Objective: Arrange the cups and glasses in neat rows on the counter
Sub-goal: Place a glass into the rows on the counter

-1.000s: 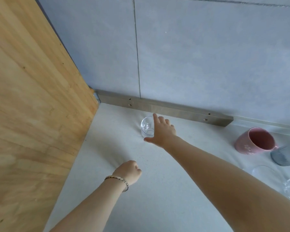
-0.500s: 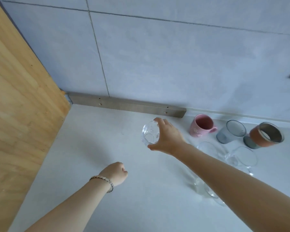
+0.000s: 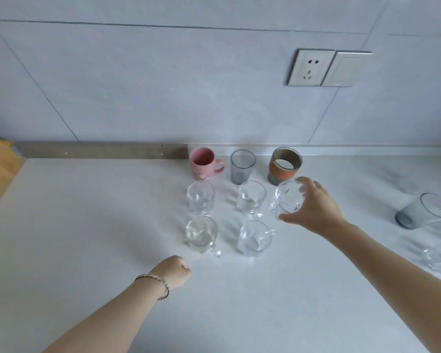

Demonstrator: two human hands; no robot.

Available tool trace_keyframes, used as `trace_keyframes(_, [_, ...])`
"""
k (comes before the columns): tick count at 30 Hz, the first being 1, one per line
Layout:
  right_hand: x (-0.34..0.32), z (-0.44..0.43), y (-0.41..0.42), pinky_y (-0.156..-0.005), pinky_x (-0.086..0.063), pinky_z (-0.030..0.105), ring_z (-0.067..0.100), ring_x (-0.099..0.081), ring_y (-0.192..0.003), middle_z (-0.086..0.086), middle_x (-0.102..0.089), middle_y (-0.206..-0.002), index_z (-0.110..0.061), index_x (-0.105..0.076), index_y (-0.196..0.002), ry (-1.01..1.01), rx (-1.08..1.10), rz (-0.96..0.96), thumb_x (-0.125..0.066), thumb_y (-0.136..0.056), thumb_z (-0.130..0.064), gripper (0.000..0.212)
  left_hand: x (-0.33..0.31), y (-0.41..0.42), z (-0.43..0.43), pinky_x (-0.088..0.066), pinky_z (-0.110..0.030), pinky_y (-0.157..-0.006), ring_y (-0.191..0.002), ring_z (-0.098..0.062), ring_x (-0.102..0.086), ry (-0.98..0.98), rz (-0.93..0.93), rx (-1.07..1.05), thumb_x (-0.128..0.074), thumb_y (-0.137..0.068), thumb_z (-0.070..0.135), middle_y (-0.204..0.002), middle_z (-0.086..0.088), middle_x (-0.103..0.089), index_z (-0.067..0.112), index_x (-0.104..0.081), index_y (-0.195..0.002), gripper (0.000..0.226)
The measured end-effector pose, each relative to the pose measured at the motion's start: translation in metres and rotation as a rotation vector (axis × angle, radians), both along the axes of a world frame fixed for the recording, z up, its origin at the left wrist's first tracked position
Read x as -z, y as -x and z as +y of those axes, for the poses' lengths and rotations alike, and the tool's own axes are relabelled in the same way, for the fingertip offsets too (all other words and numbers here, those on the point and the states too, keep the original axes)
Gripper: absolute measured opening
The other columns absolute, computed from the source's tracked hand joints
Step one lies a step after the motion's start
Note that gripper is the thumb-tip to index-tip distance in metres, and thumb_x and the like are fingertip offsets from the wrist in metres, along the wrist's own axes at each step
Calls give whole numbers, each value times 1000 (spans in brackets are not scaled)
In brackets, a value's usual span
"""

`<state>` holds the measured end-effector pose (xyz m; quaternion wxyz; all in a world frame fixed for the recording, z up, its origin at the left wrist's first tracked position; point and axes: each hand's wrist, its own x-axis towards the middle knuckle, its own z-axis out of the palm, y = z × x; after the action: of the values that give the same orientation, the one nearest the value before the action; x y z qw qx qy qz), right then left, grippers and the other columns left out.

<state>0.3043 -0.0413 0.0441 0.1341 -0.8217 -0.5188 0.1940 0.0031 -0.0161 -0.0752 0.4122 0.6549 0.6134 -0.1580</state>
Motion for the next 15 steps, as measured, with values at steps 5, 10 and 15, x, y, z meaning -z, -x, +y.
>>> trace_keyframes(5, [35,-25,-70,-98,-43,34,22,-44,-127,4,-49,-133,-20,-34,-140,170,-18,-16,-83,-61,-32,93,7,-64,-35,-35,-25,-64,-69,-20,-47,13,-29,-67,-42,-82,15,-76,-3,-54,17,-43,-68,14])
trace_keyframes(10, [68,-37,-83,-98,-44,32,19,-42,-128,1,-46,-134,-20,-31,-140,267,-97,34,-81,-63,-33,93,9,-92,-60,-33,-26,-58,-67,-19,-46,30,-32,-86,-42,-83,17,-75,-2,-54,15,-45,-69,14])
trace_keyframes(15, [84,-46,-70,-102,-43,32,17,-41,-130,1,-44,-138,-21,-30,-141,243,-193,87,-80,-63,-35,94,9,-99,-67,-32,-23,-54,-64,-17,-47,29,11,-40,-43,-84,18,-71,0,-54,18,-45,-65,18])
